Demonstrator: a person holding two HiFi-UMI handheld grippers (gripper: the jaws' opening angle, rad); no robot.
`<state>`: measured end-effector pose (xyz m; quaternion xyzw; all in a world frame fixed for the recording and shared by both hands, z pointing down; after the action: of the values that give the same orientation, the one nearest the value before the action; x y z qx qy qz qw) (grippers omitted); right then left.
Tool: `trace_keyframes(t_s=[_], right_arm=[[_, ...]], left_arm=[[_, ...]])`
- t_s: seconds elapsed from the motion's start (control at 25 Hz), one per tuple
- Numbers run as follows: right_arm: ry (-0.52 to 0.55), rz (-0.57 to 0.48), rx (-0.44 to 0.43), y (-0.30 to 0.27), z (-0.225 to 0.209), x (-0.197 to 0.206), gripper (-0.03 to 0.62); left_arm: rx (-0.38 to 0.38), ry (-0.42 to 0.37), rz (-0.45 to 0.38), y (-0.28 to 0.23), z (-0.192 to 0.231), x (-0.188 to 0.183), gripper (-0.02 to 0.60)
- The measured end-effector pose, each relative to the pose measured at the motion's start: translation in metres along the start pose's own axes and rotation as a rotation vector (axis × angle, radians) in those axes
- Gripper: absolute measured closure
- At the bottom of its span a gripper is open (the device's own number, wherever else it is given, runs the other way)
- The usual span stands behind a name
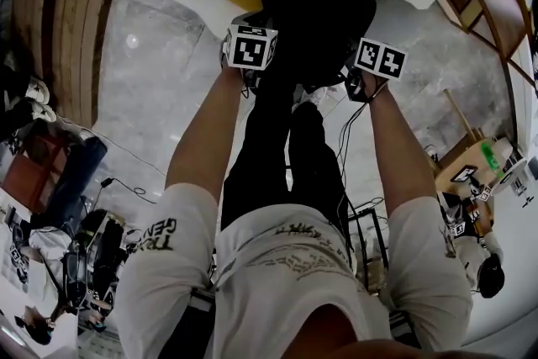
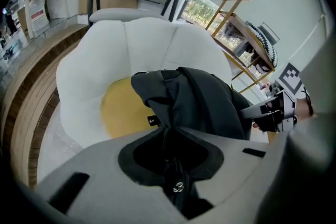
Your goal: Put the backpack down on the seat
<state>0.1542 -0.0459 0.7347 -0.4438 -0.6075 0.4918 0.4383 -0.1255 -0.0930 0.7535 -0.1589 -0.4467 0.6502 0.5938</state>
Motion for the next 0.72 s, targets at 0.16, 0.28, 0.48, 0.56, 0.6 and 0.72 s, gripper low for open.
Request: trace_keyframes(t_s=[0.16,0.28,0.48,0.56,0.6,0.72], right_arm=[[-0.016,-0.023,0.024,-0.005,-0.014,0.002,0.399],[0.039,-0.048,0.059,0.004,-0.014,0.004,0.388],[0.23,-0.159,0.08,0.036,0.007,0.004,0.538],[0.325,-0.194,0.082,0.052,0.018,0.006,0.557],[0.365,-0.21,0.077,0.061,0.023,0.008,0.56],[0.427,-0.269,0.054,0.093,0.035,0.013,0.566]], left_arm=[[-0.042,0.099,0.008,-0.007,0.013,0.007,0.38],[-0.086,0.134,-0.042,0.006,0.018,0.006,0.371],[-0.102,0.138,-0.077,0.029,0.001,0.008,0.434],[-0.135,0.109,-0.098,0.042,-0.013,0.005,0.537],[-0.141,0.098,-0.112,0.049,-0.022,0.003,0.547],[-0.135,0.077,-0.154,0.073,-0.052,-0.005,0.558]])
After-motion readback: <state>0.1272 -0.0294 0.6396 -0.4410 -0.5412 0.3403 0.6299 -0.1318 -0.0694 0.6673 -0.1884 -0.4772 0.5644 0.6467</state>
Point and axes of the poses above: the fingertips, and each gripper's own axes: y backward along the fingers, z to its left, x out of its underside, the point moved 9 cm from there along y, backward along the fingers, and after that the axes turned 13 degrees about x, right-handed, at the moved point
